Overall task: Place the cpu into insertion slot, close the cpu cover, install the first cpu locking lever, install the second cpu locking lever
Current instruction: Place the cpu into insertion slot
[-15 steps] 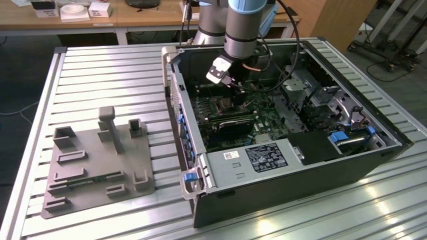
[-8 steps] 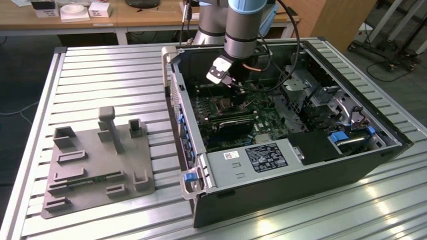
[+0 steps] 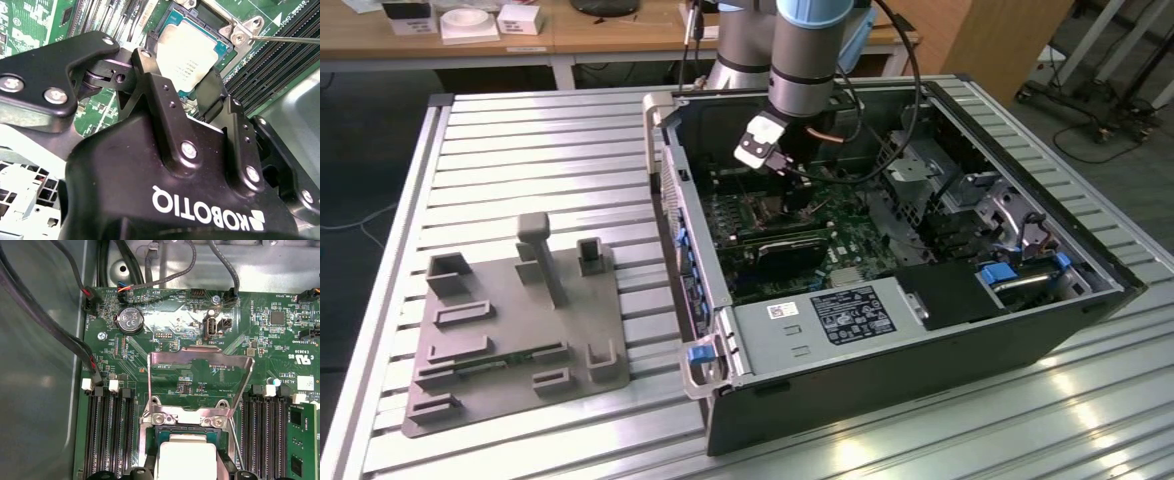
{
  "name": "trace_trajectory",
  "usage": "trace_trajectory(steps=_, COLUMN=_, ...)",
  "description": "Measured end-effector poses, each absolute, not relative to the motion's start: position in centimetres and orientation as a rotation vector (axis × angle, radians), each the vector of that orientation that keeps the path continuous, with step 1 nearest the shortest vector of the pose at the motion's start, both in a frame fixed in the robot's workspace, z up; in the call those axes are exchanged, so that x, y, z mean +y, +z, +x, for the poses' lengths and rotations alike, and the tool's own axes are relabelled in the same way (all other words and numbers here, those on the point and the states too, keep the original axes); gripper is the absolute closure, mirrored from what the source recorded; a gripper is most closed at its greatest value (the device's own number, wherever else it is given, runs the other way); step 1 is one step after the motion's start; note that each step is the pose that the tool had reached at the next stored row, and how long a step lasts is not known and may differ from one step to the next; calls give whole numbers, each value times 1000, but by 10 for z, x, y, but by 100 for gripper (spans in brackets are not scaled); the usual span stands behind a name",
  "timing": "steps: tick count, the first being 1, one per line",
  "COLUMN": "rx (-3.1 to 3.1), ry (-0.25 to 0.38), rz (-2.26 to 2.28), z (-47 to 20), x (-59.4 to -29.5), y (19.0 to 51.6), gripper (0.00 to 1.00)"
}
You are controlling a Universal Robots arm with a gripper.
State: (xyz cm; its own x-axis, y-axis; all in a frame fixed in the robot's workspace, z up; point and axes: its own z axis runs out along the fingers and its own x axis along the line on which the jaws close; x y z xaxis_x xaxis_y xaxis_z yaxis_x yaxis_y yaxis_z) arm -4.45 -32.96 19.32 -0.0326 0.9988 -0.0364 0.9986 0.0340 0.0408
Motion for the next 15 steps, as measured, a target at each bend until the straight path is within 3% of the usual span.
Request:
trace_trajectory(steps=10, rx=2220, ry=6, rz=2145, z=-44, x=-330, y=193, gripper=45)
trace_trajectory(steps=11, rx=2221, ry=6, rz=2145, z=-44, x=-330, y=193, gripper=38)
trace_trajectory(steps=15, rx=2221, ry=6, rz=2144, z=-44, x=-330, y=193, gripper=38)
